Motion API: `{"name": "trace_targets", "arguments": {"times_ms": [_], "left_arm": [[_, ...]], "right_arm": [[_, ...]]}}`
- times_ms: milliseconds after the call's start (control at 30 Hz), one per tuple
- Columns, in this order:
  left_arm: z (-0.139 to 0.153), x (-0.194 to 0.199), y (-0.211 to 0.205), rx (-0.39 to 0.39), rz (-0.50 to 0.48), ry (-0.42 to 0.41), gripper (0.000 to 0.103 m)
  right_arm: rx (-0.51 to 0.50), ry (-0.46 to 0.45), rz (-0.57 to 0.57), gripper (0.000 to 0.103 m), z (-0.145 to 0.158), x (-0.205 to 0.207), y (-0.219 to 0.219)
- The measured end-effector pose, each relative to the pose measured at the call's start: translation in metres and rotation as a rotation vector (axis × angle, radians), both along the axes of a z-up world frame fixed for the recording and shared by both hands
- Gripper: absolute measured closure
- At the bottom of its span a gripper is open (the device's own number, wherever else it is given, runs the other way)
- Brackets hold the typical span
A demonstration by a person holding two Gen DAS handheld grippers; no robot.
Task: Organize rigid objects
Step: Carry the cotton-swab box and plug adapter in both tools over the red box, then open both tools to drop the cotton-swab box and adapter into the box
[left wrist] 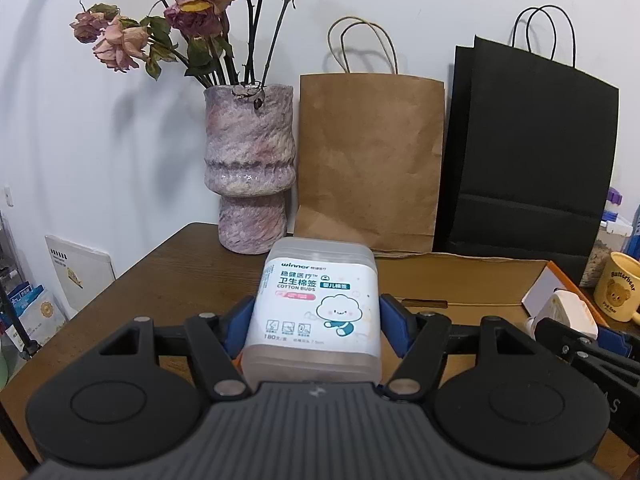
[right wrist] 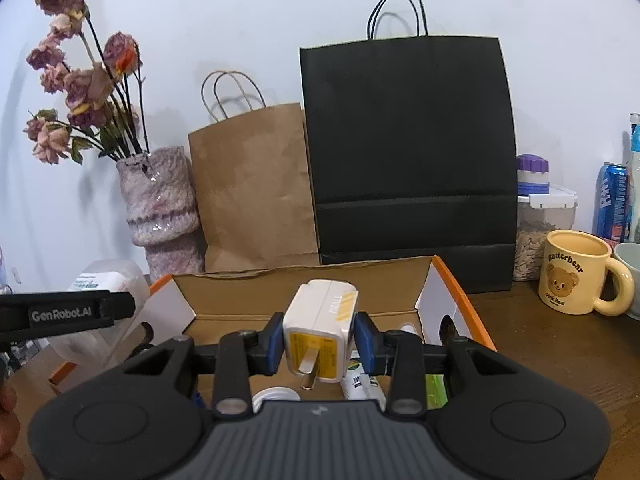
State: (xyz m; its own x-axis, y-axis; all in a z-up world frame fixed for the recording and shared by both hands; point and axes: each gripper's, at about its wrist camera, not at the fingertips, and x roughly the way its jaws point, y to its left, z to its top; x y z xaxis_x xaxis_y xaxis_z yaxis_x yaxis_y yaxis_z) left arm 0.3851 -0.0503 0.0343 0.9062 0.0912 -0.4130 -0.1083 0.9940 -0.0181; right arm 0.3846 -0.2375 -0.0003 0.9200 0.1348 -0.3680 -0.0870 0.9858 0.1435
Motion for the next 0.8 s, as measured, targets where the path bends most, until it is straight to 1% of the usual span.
{"name": "trace_targets", "arguments": {"times_ms": [400, 733, 767, 800], "left_arm": [[-0.007, 0.021, 0.001, 0.021, -0.010, 0.013, 0.036], [-0.011, 0.023, 0.002, 0.031, -0.031, 0.013, 0.035], [-0.011, 0.023, 0.002, 0.032, -0.033, 0.013, 0.034], [-0.011, 0.023, 0.001, 0.036, -0.029, 0.008, 0.030]], "right_arm": [[-0.033, 0.017, 0.015, 0.067, -0.009, 0.022, 0.004], [-0.014, 0.038, 0.012, 0.067, -0.013, 0.022, 0.000], [-0.009, 0.044, 0.013, 0.067, -0.014, 0.023, -0.001], [-0.004, 0.053, 0.013, 0.066, -0.014, 0.023, -0.002]]}}
